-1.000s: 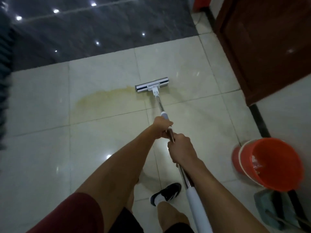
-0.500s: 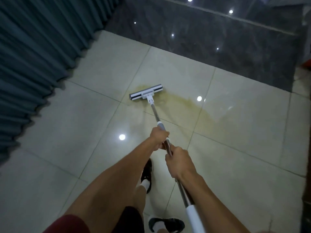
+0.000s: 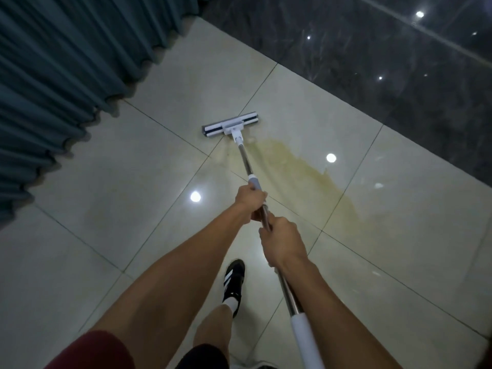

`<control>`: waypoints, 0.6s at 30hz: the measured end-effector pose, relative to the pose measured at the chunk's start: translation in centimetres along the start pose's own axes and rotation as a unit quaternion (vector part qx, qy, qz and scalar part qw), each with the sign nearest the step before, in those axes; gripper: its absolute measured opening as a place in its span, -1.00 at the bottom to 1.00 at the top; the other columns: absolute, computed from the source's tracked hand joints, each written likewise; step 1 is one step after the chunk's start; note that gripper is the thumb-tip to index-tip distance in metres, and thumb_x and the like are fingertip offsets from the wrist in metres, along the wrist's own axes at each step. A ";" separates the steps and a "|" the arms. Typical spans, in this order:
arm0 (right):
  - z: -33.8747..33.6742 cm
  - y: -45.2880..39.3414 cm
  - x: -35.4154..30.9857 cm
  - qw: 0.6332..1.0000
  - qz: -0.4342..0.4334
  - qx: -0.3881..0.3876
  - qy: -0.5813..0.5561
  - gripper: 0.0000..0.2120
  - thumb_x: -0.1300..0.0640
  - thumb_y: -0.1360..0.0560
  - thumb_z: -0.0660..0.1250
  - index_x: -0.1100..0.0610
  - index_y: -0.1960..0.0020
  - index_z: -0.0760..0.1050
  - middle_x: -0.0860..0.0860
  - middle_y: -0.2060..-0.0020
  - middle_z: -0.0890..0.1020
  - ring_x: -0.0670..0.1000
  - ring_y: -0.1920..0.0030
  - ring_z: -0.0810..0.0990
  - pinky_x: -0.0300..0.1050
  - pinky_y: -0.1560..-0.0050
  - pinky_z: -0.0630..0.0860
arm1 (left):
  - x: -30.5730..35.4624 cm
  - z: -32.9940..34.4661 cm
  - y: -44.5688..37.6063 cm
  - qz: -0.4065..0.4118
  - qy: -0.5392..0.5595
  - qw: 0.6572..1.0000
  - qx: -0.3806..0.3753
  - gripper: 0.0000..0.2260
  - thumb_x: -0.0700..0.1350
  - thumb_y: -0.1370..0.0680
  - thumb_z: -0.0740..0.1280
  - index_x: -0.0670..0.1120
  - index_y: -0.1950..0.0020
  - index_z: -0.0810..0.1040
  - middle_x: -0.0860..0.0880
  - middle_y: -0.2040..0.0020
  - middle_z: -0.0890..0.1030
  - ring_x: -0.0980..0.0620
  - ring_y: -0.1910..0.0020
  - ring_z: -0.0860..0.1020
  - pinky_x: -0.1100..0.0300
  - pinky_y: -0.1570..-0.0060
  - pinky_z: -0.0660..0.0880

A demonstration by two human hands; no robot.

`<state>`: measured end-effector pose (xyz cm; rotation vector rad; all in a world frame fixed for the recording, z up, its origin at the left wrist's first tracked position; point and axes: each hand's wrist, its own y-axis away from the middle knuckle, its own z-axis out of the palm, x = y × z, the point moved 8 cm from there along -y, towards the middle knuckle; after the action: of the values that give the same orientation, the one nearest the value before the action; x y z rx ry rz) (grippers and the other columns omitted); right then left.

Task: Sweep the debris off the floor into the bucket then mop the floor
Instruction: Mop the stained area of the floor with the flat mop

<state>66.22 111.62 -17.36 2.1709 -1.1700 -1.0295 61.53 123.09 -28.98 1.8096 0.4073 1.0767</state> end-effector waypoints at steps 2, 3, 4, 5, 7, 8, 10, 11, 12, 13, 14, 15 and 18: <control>0.2 -3.0 -2.5 1.000 -0.015 0.006 -0.010 -0.79 0.10 -0.59 0.23 0.12 -0.16 0.53 0.10 0.15 0.63 0.13 0.26 0.66 0.06 0.21 0.68 | 2.4 -1.6 -2.7 0.008 0.009 1.000 0.013 -0.86 -0.21 -0.55 0.42 -0.24 -0.08 0.62 -0.19 0.16 0.64 -0.14 0.27 0.63 -0.15 0.06 0.68; 0.0 -4.4 -3.7 1.000 -0.021 0.010 -0.012 -0.80 0.12 -0.59 0.23 0.13 -0.16 0.53 0.11 0.14 0.63 0.14 0.26 0.66 0.05 0.21 0.68 | 3.6 -2.2 -4.0 0.011 0.012 1.000 0.016 -0.87 -0.22 -0.56 0.42 -0.24 -0.06 0.62 -0.18 0.18 0.63 -0.13 0.28 0.62 -0.12 0.09 0.68; -0.3 -5.7 -4.7 1.000 -0.026 0.013 -0.012 -0.80 0.13 -0.59 0.22 0.13 -0.17 0.53 0.11 0.14 0.62 0.14 0.26 0.66 0.03 0.21 0.68 | 4.8 -2.6 -5.0 0.012 0.015 1.000 0.016 -0.90 -0.22 -0.56 0.42 -0.24 -0.04 0.62 -0.17 0.20 0.62 -0.12 0.30 0.61 -0.09 0.14 0.68; -0.6 -6.7 -5.3 0.999 -0.031 0.015 -0.008 -0.78 0.15 -0.58 0.21 0.12 -0.18 0.52 0.10 0.15 0.62 0.14 0.26 0.66 0.03 0.21 0.67 | 5.7 -2.8 -5.8 0.012 0.018 1.000 0.012 -0.92 -0.23 -0.57 0.42 -0.23 -0.01 0.60 -0.16 0.24 0.60 -0.10 0.33 0.60 -0.03 0.24 0.66; -1.1 -8.1 -5.7 0.999 -0.039 0.017 0.000 -0.77 0.16 -0.57 0.20 0.10 -0.18 0.53 0.10 0.17 0.62 0.15 0.28 0.65 0.04 0.22 0.67 | 7.0 -2.7 -6.5 0.008 0.010 1.000 -0.002 -0.93 -0.23 -0.58 0.41 -0.22 0.03 0.56 -0.16 0.28 0.58 -0.09 0.38 0.58 0.06 0.40 0.59; -1.2 -8.3 -5.3 0.999 -0.036 0.017 0.001 -0.77 0.15 -0.56 0.21 0.09 -0.17 0.54 0.11 0.18 0.63 0.15 0.28 0.66 0.05 0.21 0.68 | 7.1 -2.4 -6.5 0.006 0.006 1.000 -0.008 -0.91 -0.22 -0.58 0.41 -0.22 0.03 0.54 -0.16 0.28 0.58 -0.09 0.39 0.58 0.06 0.42 0.58; -1.1 -8.1 -4.1 1.000 -0.020 0.010 -0.008 -0.77 0.11 -0.55 0.21 0.08 -0.16 0.55 0.11 0.17 0.63 0.16 0.26 0.67 0.09 0.19 0.68 | 6.5 -1.8 -6.2 0.002 0.000 1.000 -0.013 -0.86 -0.20 -0.58 0.43 -0.23 -0.05 0.54 -0.16 0.26 0.59 -0.09 0.37 0.60 0.02 0.40 0.61; -0.9 -7.8 -3.5 1.000 -0.010 0.003 -0.014 -0.77 0.10 -0.56 0.21 0.07 -0.17 0.54 0.10 0.16 0.63 0.16 0.25 0.67 0.10 0.18 0.68 | 5.9 -1.4 -6.0 0.000 -0.001 1.000 -0.012 -0.82 -0.19 -0.58 0.43 -0.25 -0.10 0.54 -0.17 0.24 0.59 -0.10 0.36 0.61 0.00 0.37 0.62; -0.5 -7.3 -2.9 1.000 -0.005 -0.002 -0.017 -0.76 0.10 -0.57 0.20 0.07 -0.19 0.53 0.10 0.14 0.62 0.16 0.23 0.67 0.09 0.17 0.68 | 5.3 -1.1 -5.6 -0.002 -0.004 1.000 -0.010 -0.80 -0.19 -0.58 0.43 -0.26 -0.13 0.55 -0.18 0.22 0.60 -0.11 0.34 0.62 -0.03 0.34 0.64; -0.2 -6.8 -2.4 1.000 -0.006 -0.007 -0.014 -0.74 0.11 -0.59 0.19 0.07 -0.24 0.50 0.10 0.13 0.62 0.15 0.21 0.67 0.06 0.17 0.67 | 4.7 -0.8 -5.4 -0.003 -0.007 1.000 -0.007 -0.79 -0.19 -0.58 0.43 -0.26 -0.15 0.55 -0.19 0.20 0.60 -0.12 0.32 0.62 -0.04 0.31 0.65; 0.1 -6.3 -2.0 1.000 -0.010 -0.010 -0.010 -0.71 0.12 -0.61 0.17 0.07 -0.30 0.47 0.09 0.10 0.61 0.14 0.19 0.66 0.01 0.18 0.66 | 4.1 -0.5 -5.0 -0.003 -0.017 1.000 -0.003 -0.79 -0.19 -0.58 0.42 -0.26 -0.16 0.55 -0.19 0.17 0.61 -0.13 0.31 0.63 -0.06 0.28 0.66; 0.3 -5.7 -1.5 1.000 -0.014 -0.013 -0.004 -0.68 0.12 -0.62 0.16 0.07 -0.36 0.43 0.09 0.07 0.61 0.13 0.17 0.65 -0.04 0.19 0.62 | 3.6 -0.2 -4.6 -0.004 -0.030 1.000 0.002 -0.79 -0.19 -0.59 0.41 -0.26 -0.16 0.54 -0.20 0.15 0.61 -0.13 0.29 0.63 -0.07 0.26 0.67; 0.6 -3.9 1.1 1.000 -0.022 -0.017 0.008 -0.66 0.13 -0.64 0.14 0.07 -0.41 0.37 0.10 0.04 0.60 0.13 0.13 0.64 -0.02 0.19 0.62 | 1.9 1.7 -2.4 -0.005 -0.059 0.998 -0.004 -0.82 -0.21 -0.61 0.36 -0.27 -0.17 0.50 -0.21 0.11 0.59 -0.12 0.28 0.62 -0.05 0.33 0.65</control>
<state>68.07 112.71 -20.86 2.1836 -1.0951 -1.0411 64.36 124.56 -30.40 1.8525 0.3400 0.9585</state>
